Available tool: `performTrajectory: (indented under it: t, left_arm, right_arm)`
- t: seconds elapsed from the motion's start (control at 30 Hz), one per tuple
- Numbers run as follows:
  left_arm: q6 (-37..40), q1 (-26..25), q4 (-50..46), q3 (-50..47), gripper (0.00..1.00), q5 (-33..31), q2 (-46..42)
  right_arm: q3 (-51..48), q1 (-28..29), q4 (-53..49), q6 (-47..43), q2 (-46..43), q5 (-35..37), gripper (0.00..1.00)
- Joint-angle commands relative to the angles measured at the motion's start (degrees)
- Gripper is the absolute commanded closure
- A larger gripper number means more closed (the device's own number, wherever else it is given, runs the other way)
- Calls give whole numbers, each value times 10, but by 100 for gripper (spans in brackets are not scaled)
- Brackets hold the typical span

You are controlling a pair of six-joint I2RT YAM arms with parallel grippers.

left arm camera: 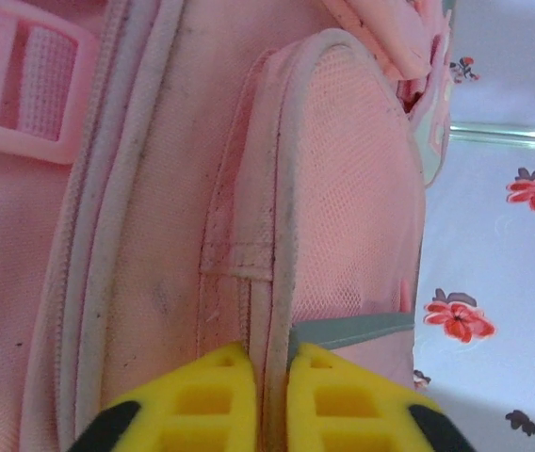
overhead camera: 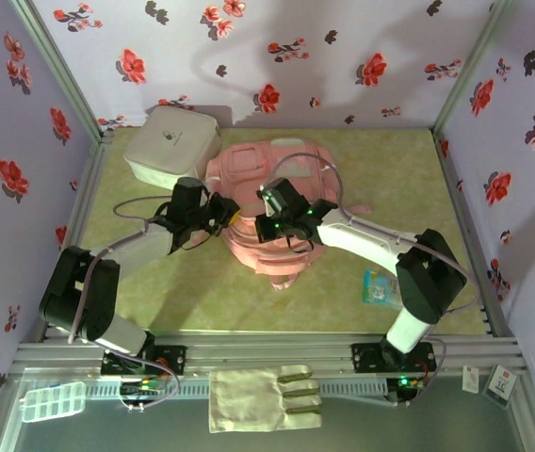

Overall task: Pack the student bag
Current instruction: Zip the student bag at the center of the table.

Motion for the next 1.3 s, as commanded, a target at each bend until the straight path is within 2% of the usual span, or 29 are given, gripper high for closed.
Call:
performTrajectory:
  t: [0.0, 0.23, 0.4, 0.53, 0.7, 1.03, 1.13, 1.27]
  left_arm:
    - [42, 2, -49, 21, 100, -28, 1]
    - [72, 19, -72, 23, 100, -26, -1]
    - [103, 21, -101, 40, 100, -16, 2]
    - [126, 22, -120, 53, 100, -13, 8]
    - [152, 21, -132, 80, 100, 7, 32]
    - [295, 21, -270, 274, 100, 5, 152]
    - [305, 27, -283, 305, 89, -13, 171]
    - [312, 39, -306, 309, 63, -22, 160]
  right_arm:
    - [-20, -17, -20, -3, -41, 33, 96]
    - [-99, -115, -59, -23, -124, 66, 90]
    - [-89, -167, -75, -59, -127, 71, 94]
    - [-66, -172, -89, -73, -116, 87, 97]
    - [-79, -171, -92, -68, -133, 72, 100]
    - [-185, -154, -48, -23, -190, 26, 100]
    - [-185, -129, -23, -10, -181, 16, 100]
    - [-164, -104, 11, 11, -162, 2, 100]
